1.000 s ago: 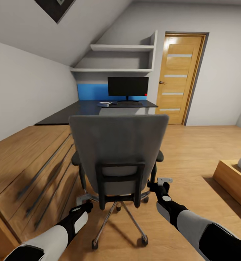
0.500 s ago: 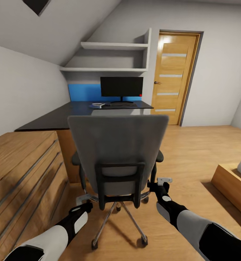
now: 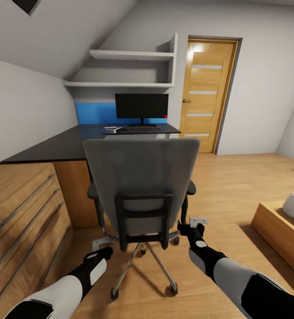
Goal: In the bedroom, organize the workspace by keeping the computer under the desk, ensuring the monitor is on the desk, placing the keyboard on the desk next to the monitor, placing the mouse on the desk next to the keyboard, moving the folder from the swivel chair onto the desk next to the mouse, stacking the notebook on top of the folder with the pen on top of the notebook, and positioning the swivel chair next to the desk.
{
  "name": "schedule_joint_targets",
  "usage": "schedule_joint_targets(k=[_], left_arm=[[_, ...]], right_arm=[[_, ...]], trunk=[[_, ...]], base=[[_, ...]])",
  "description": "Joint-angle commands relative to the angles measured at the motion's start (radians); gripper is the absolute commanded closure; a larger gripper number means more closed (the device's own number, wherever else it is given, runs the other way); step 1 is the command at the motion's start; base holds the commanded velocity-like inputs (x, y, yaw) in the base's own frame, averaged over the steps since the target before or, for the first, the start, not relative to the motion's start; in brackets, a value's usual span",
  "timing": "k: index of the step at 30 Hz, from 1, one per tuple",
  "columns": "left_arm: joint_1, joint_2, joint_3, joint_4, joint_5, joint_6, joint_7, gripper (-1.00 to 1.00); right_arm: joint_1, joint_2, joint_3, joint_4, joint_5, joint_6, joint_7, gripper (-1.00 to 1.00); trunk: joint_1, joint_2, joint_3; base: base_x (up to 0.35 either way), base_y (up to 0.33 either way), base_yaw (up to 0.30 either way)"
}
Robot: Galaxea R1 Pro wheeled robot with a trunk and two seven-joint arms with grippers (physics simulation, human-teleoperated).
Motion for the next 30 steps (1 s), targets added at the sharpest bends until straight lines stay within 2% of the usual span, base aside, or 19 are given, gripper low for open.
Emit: schedule_joint_targets(k=[1, 12, 23, 27, 30], left_arm=[[0.0, 0.001, -0.009, -0.001, 0.008, 0.001, 0.007, -1.0], [0.0, 0.001, -0.009, -0.001, 0.007, 0.001, 0.007, -1.0], [0.0, 0.001, -0.009, -0.001, 0.007, 0.001, 0.007, -1.0], [0.0, 0.0, -0.009, -0.001, 0.007, 0.001, 0.007, -1.0], [0.0, -0.003, -0.01, 0.0, 0.008, 0.001, 0.007, -1.0]], right_arm=[[0.001, 0.0, 0.009, 0.0, -0.004, -0.002, -0.005, -1.0], [0.003, 0.001, 0.009, -0.001, 0.0, -0.002, -0.005, -1.0], [0.003, 0.002, 0.009, -0.001, 0.003, -0.002, -0.005, -1.0], [0.003, 0.012, 0.009, 0.0, 0.012, -0.002, -0.007, -1.0], [0.004, 0.029, 0.009, 0.0, 0.017, -0.002, -0.011, -1.0]], trunk=[[-0.001, 0.0, -0.001], [-0.001, 0.0, -0.001], [-0.001, 0.0, -0.001], [-0.001, 0.0, -0.001], [-0.001, 0.0, -0.001]], base=[[-0.308, -0.075, 0.0], [-0.321, -0.092, 0.0], [-0.274, -0.216, 0.0], [-0.205, -0.178, 0.06], [-0.066, -0.054, 0.205]])
